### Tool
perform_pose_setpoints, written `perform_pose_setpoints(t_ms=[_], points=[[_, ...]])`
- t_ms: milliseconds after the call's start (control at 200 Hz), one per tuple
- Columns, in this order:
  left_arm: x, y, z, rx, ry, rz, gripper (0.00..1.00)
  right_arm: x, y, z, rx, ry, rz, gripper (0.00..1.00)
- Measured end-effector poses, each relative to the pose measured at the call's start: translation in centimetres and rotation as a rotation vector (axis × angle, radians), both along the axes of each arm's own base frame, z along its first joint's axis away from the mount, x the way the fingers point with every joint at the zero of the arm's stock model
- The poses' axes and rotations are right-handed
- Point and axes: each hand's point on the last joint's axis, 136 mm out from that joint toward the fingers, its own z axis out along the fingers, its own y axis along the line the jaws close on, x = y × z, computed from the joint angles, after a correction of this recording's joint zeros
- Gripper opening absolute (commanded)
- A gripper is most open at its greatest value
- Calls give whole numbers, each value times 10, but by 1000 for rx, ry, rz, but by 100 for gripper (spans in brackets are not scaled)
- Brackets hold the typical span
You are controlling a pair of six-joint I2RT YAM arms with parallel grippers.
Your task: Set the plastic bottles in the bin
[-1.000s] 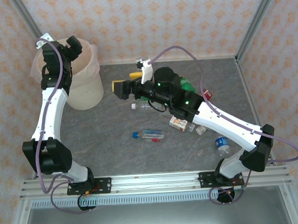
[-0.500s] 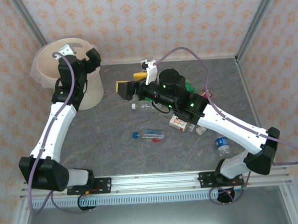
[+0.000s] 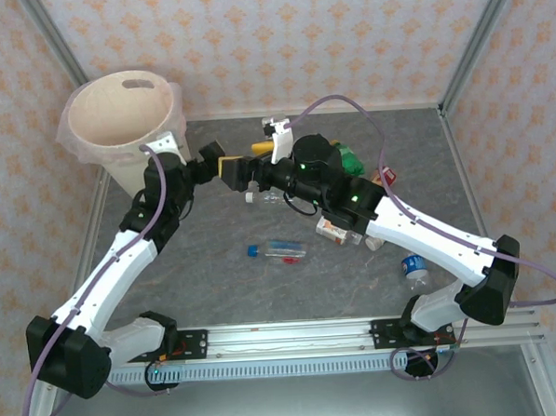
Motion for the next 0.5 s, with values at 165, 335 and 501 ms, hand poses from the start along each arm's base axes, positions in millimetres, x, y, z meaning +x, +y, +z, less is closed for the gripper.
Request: perform_pose_setpoints(t_ms=[165, 335, 501], points=[[-12, -16, -30, -10, 53, -58, 99, 1, -1, -4, -4, 8, -9, 100], [-24, -29, -60, -25, 103, -111, 99, 7, -4, -26, -44, 38, -49, 100], [-38, -29, -84, -56, 131, -131, 99, 14, -14, -76, -142, 100, -119, 100]])
